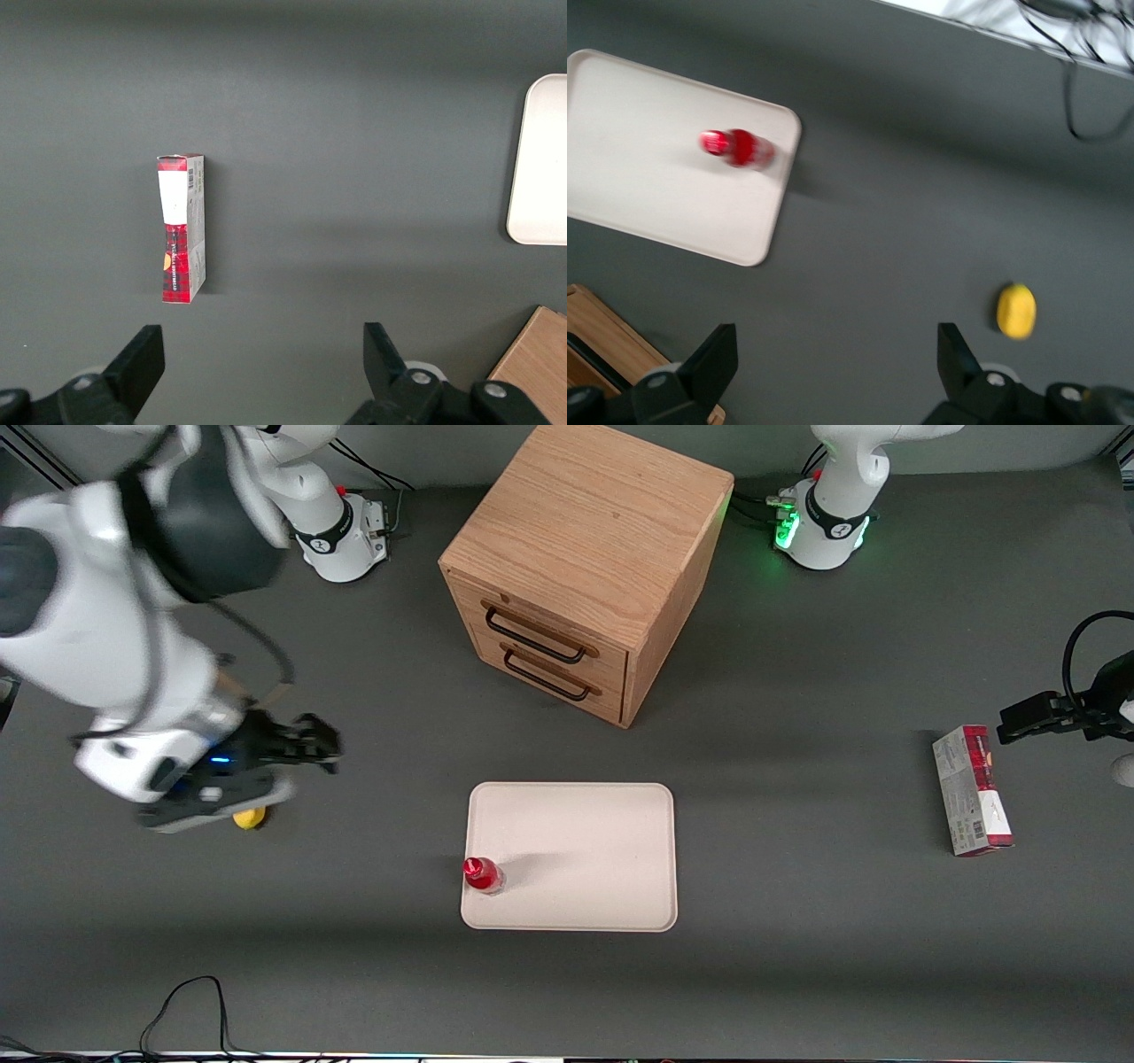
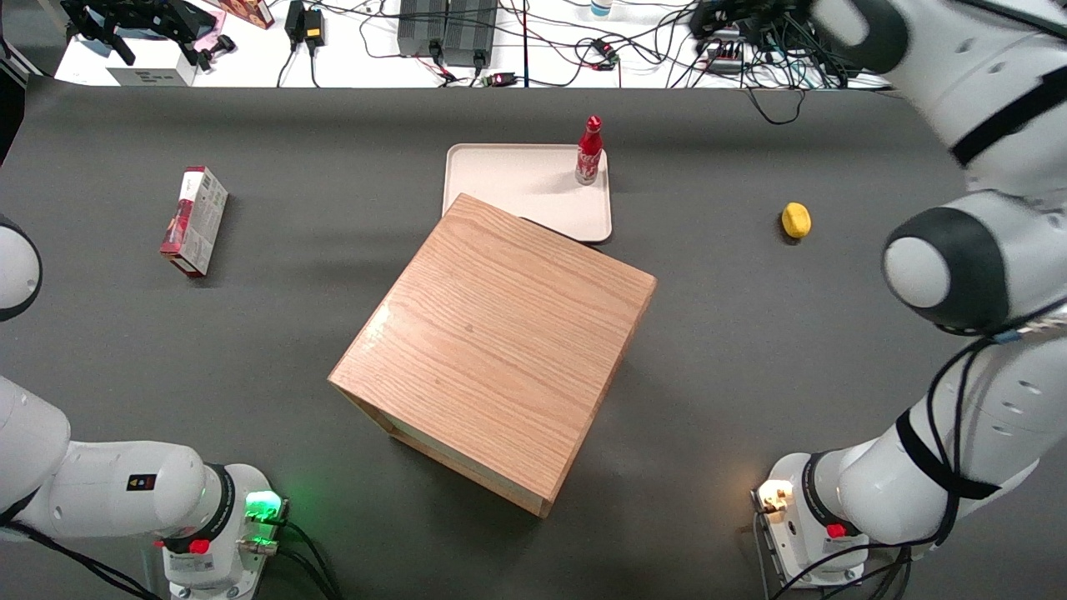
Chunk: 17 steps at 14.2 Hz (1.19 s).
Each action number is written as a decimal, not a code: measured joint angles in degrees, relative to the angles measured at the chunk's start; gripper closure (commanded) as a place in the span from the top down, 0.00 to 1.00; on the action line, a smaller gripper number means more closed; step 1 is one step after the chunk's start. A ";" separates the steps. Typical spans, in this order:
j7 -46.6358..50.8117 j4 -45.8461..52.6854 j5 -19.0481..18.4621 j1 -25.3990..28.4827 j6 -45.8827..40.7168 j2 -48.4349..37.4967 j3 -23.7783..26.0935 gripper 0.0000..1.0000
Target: Place coke bottle on tray
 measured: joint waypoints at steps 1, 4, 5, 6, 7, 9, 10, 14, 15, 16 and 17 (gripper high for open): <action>-0.03 -3.04 0.32 -2.71 0.33 -2.45 -0.11 1.00; -0.17 -12.71 0.62 -8.72 3.69 -9.09 -0.16 1.00; -0.39 -15.23 0.64 -9.80 4.19 -10.81 -0.15 1.00; -0.60 -16.98 0.64 -10.41 4.55 -12.04 -0.14 1.00; -0.92 -18.06 0.64 -10.73 4.68 -12.82 -0.14 1.00; -1.19 -18.68 0.64 -10.89 4.88 -13.14 -0.14 1.00; -1.19 -18.64 0.62 -11.01 5.03 -13.14 -0.14 1.00; -1.19 -18.29 -0.18 -11.53 3.29 -13.25 -0.14 1.00; -1.19 -18.28 -0.23 -11.57 3.09 -13.32 -0.15 1.00; -1.19 -18.28 -0.27 -11.63 3.04 -13.38 -0.19 1.00; -1.19 -18.28 -0.29 -11.73 2.95 -13.42 -0.25 1.00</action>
